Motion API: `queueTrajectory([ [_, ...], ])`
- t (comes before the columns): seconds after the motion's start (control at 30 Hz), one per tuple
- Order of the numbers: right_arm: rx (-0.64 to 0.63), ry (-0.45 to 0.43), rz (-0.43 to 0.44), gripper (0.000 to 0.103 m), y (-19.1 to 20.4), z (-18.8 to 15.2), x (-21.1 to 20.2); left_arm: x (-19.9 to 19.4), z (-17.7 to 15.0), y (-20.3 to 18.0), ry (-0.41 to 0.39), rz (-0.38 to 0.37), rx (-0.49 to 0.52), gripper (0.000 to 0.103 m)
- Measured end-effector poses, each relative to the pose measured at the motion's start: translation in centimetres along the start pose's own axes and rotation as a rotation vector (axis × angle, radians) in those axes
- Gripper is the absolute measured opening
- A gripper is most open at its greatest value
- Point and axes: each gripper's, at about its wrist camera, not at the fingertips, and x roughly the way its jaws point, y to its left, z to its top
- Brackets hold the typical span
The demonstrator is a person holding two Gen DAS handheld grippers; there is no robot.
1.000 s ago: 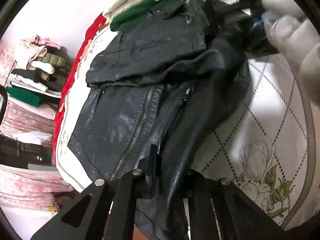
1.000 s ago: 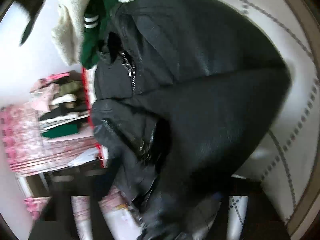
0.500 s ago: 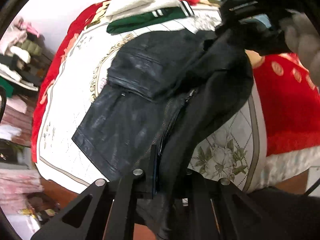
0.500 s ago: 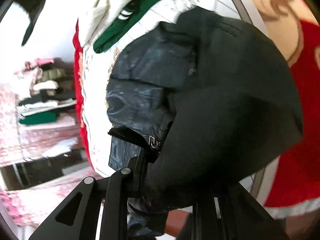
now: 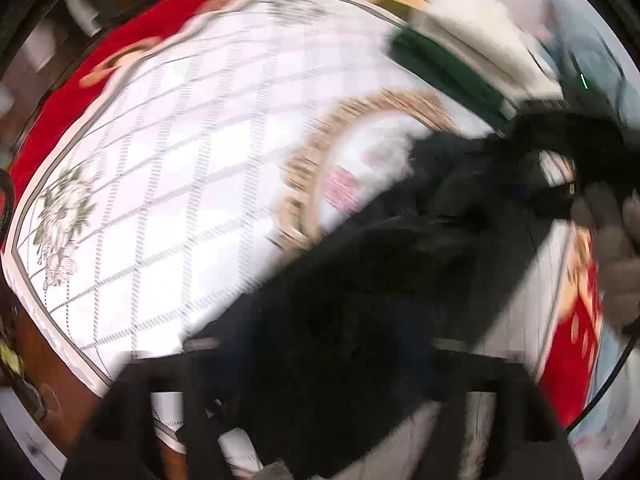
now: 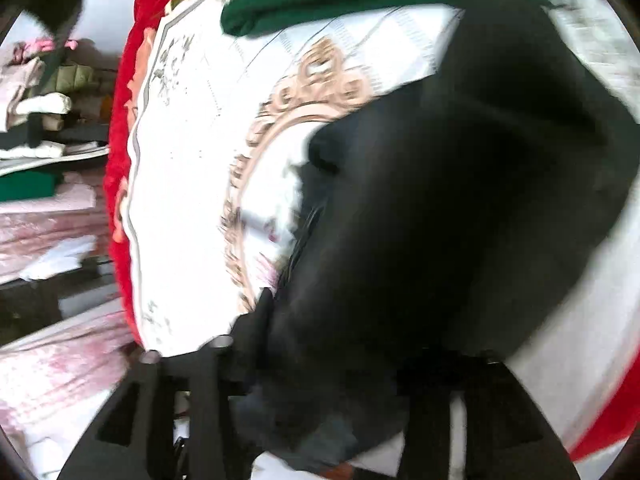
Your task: Fold large clothes
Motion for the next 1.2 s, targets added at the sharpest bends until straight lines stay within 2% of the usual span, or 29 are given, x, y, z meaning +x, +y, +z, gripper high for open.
queueTrajectory([
  [0.07,0.014,0.003,0.073,0.054,0.7,0.9,0.4,-0.3,0.6,1.6,-0.022,-0.004,-0.046,0.089],
  [0.17,0.007,-0.068,0.141,0.054,1.0,0.1,-2.4,-0.5,0.9,2.6,-0.032,-0.017,-0.084,0.089],
  [0.23,0.004,-0.149,0.098,0.054,0.2,-1.2,-5.0,-0.1,0.9,2.0,-0.025,-0.031,-0.076,0.089],
  [0.3,0.014,-0.184,0.048,0.054,-0.8,-1.8,-5.9,0.4,0.8,1.0,-0.018,-0.014,-0.059,0.089],
  [0.33,0.020,-0.177,0.036,0.052,-1.3,-1.7,-5.6,0.6,1.1,0.5,-0.011,-0.005,-0.054,0.089],
  [0.37,0.028,-0.166,0.028,0.038,-1.8,-1.2,-4.9,1.3,1.3,-0.2,-0.009,-0.001,-0.053,0.089],
  [0.43,0.001,-0.156,-0.013,0.030,-1.8,0.5,-2.8,2.8,1.9,-1.0,-0.014,0.029,-0.058,0.089],
  [0.5,-0.060,-0.146,-0.094,0.028,-1.3,3.1,0.6,4.7,2.8,-1.7,-0.002,0.056,-0.066,0.089],
  [0.57,-0.082,-0.119,-0.143,0.028,-1.7,4.7,3.7,7.1,3.6,-2.3,0.051,0.094,-0.082,0.089],
  [0.6,-0.076,-0.118,-0.141,0.028,-1.9,5.2,4.1,7.7,3.8,-2.6,0.075,0.094,-0.101,0.089],
  [0.67,-0.068,-0.078,-0.111,0.029,-1.9,5.4,2.8,7.4,3.9,-3.3,0.070,0.075,-0.124,0.089],
  [0.7,-0.078,-0.058,-0.063,0.029,-2.1,5.1,1.2,6.9,3.9,-3.9,0.062,0.073,-0.120,0.089],
  [0.73,-0.081,-0.056,-0.032,0.035,-2.6,4.8,0.2,6.4,3.7,-4.7,0.055,0.075,-0.111,0.089],
  [0.77,-0.075,-0.079,-0.007,0.052,-3.7,4.0,-2.3,5.7,3.5,-5.6,0.044,0.071,-0.102,0.089],
  [0.8,-0.067,-0.132,-0.005,0.063,-5.2,3.0,-5.1,5.4,3.3,-6.1,0.039,0.070,-0.101,0.089],
  [0.83,-0.053,-0.172,-0.016,0.078,-6.7,2.3,-7.0,5.1,3.1,-6.7,0.034,0.070,-0.103,0.090],
  [0.87,-0.016,-0.231,-0.051,0.080,-9.1,1.5,-9.5,5.1,2.8,-7.3,0.026,0.064,-0.108,0.093],
  [0.93,0.060,-0.281,-0.098,0.080,-12.9,0.6,-11.6,5.5,2.5,-8.3,0.021,0.068,-0.105,0.101],
  [0.97,0.119,-0.287,-0.089,0.080,-15.7,0.6,-11.9,6.1,2.5,-8.9,0.027,0.071,-0.100,0.101],
  [1.07,0.265,-0.209,0.024,0.080,-21.8,2.1,-8.7,7.7,2.9,-9.9,0.046,0.111,-0.101,0.101],
  [1.13,0.295,-0.208,0.148,0.079,-23.6,2.5,-6.8,8.2,3.2,-10.4,0.045,0.125,-0.098,0.101],
  [1.17,0.279,-0.268,0.173,0.055,-23.6,2.5,-7.0,8.4,3.3,-10.5,0.038,0.140,-0.089,0.101],
  [1.2,0.250,-0.302,0.173,0.043,-23.2,2.2,-7.4,8.4,3.4,-10.7,0.033,0.154,-0.080,0.101],
])
